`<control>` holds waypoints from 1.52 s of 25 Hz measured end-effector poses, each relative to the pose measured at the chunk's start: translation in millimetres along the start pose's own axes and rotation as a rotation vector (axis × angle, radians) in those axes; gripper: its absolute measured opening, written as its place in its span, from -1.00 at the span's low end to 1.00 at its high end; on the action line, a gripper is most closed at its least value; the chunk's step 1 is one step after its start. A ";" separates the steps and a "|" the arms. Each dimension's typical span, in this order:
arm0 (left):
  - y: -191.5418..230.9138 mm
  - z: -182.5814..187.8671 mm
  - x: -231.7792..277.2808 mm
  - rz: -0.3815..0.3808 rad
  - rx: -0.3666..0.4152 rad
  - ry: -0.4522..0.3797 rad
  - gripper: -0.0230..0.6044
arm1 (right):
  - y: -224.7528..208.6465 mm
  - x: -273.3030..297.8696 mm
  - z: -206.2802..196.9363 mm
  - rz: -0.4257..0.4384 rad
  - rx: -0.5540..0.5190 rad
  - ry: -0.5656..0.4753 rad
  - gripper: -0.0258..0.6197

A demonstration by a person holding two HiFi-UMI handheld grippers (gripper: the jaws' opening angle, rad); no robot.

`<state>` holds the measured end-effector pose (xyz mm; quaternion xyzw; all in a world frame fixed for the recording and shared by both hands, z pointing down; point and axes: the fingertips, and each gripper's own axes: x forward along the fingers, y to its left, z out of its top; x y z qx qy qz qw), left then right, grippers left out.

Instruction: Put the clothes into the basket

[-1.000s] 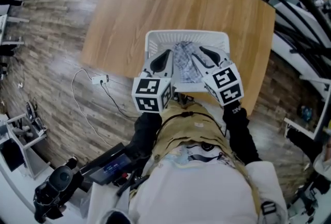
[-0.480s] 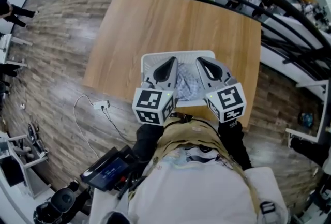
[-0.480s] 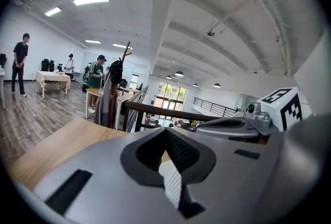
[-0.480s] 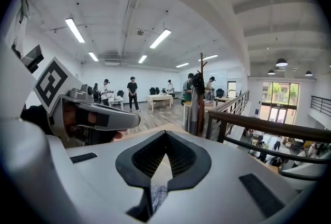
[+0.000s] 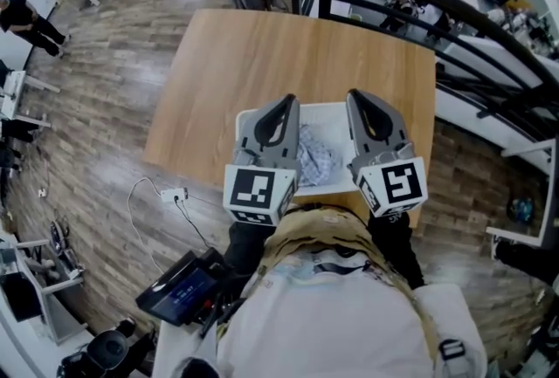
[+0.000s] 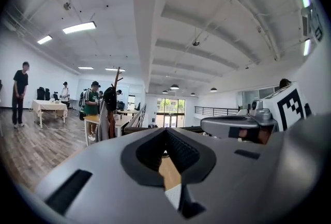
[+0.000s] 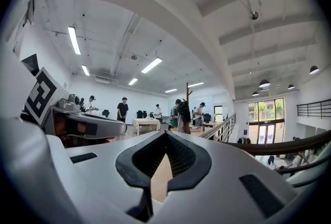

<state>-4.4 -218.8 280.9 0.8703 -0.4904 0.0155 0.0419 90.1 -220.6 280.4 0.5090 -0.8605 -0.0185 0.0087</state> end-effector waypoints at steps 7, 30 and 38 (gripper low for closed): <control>3.7 11.9 -11.0 0.029 0.020 -0.056 -0.93 | 5.8 -1.0 5.6 -0.006 -0.010 -0.018 -0.85; 11.9 9.4 -20.7 0.016 0.022 -0.052 -0.93 | 19.4 -0.4 16.0 -0.018 -0.048 -0.039 -0.85; 9.8 7.0 -17.4 0.012 0.023 -0.048 -0.93 | 18.4 1.2 15.2 -0.016 -0.052 -0.051 -0.85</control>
